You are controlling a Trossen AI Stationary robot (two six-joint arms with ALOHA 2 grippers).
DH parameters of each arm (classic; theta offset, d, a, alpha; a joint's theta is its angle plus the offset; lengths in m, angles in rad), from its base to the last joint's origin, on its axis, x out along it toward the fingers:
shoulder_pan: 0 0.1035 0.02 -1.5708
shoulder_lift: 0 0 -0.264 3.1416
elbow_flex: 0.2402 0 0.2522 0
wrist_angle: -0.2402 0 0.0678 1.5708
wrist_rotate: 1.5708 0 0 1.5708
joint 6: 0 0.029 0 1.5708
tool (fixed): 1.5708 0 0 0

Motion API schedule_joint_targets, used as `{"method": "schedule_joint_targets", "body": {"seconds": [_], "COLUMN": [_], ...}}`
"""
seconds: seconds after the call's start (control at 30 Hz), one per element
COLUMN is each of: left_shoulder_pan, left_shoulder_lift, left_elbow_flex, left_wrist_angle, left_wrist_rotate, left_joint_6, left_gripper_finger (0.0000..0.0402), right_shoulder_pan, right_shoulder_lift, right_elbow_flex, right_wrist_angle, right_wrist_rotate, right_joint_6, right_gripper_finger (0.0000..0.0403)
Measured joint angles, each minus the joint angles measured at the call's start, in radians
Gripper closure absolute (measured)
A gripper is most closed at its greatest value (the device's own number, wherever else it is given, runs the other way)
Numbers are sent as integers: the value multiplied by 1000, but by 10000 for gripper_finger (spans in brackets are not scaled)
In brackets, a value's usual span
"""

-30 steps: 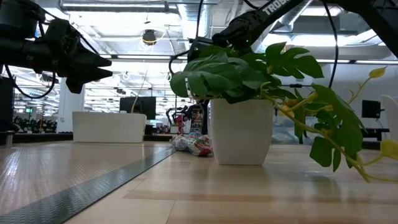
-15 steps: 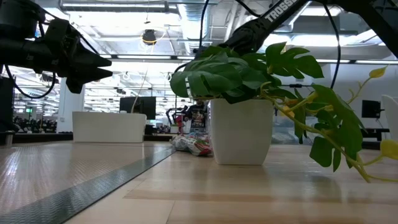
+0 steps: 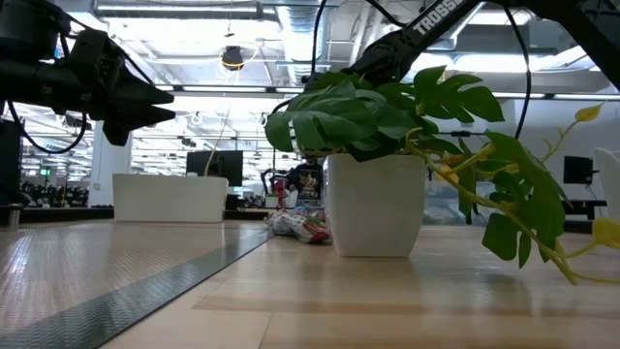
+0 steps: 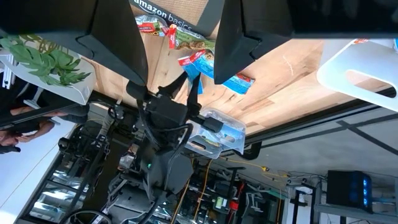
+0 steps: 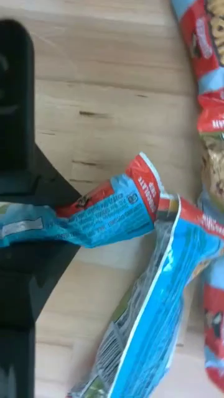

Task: Pick and place Granola Bars by type
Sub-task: Put the red granola bar into the gray bin

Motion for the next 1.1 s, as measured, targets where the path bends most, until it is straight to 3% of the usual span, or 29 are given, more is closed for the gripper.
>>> {"method": "schedule_joint_targets", "body": {"seconds": [0.2,0.53,0.83,1.1], "left_shoulder_pan": [0,0,0,0], "left_shoulder_lift": [0,0,0,0], "left_elbow_flex": [0,0,0,0], "left_wrist_angle": [0,0,0,0], "left_wrist_rotate": [0,0,0,0], "left_joint_6": [0,0,0,0], "left_gripper_finger": [226,226,226,226], "right_shoulder_pan": [1,1,22,139], "right_shoulder_lift": [-17,-167,-352,-473], "right_elbow_flex": [-1,-1,-1,0], "right_wrist_angle": [-38,-169,-319,-470], "right_wrist_rotate": [0,-9,-181,-221], "right_joint_6": [143,631,945,1199], "right_gripper_finger": [354,355,355,355]}}
